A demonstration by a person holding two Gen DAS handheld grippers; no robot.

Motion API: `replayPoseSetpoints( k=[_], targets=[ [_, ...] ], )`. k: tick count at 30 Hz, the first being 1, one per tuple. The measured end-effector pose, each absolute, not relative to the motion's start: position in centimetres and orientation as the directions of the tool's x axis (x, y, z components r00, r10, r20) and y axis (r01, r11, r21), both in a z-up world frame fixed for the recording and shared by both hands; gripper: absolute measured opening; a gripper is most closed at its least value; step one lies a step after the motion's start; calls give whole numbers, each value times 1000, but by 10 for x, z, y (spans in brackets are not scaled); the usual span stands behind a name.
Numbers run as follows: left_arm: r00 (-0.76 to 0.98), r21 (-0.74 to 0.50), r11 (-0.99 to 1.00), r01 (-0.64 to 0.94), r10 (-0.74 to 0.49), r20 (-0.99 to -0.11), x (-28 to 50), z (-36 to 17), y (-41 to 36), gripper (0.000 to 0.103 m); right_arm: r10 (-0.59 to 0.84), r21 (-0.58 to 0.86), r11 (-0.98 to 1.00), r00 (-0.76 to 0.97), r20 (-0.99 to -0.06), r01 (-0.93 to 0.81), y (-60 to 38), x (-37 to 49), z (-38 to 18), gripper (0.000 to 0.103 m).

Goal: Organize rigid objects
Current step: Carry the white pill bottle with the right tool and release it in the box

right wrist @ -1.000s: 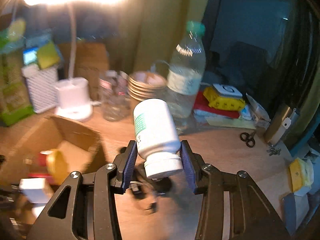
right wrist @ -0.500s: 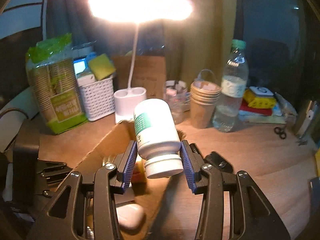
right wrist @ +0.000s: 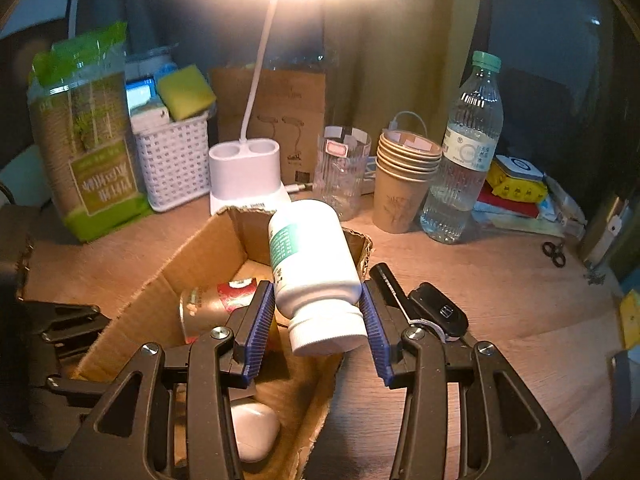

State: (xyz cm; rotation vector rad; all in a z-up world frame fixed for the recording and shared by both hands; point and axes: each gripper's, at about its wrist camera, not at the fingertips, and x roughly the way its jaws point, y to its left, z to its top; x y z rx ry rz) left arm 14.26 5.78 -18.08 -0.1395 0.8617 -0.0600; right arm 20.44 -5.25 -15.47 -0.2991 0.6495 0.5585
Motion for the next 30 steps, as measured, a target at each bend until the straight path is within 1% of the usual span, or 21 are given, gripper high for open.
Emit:
replayPoseSetpoints(
  k=[3,8,13,16,21,25,30],
  targets=[
    [650,-147,989,-3,-109,-752,143,-181,58,29,390,-103,811,663,-639,-576,-51,202,-156,47],
    [650,-146,989,-3,-109,-752,143,-181,58,29,426,-76,805,662,-616,-589,-59,196,-146,47],
    [650,-146,989,-3,-109,-752,143,-181,58,29,422,-28,844,695,-582,-536,-75,206,-138,47],
    [651,-147,989,-3,-109,-752,143,-181,58,29,391,-33,855,685,-615,-518,-77,217,-148,47],
    [651,-146,989,-4,-109,-752,143,-181,58,29,394,-34,836,643,-657,-547,-68,220,-167,47],
    [651,-146,989,-4,-109,-752,143,-181,58,29,400,-32,830,633,-663,-557,-65,220,-170,51],
    [650,-147,989,-4,-109,-752,143,-181,58,29,399,-25,841,651,-646,-540,-74,219,-164,52]
  ],
)
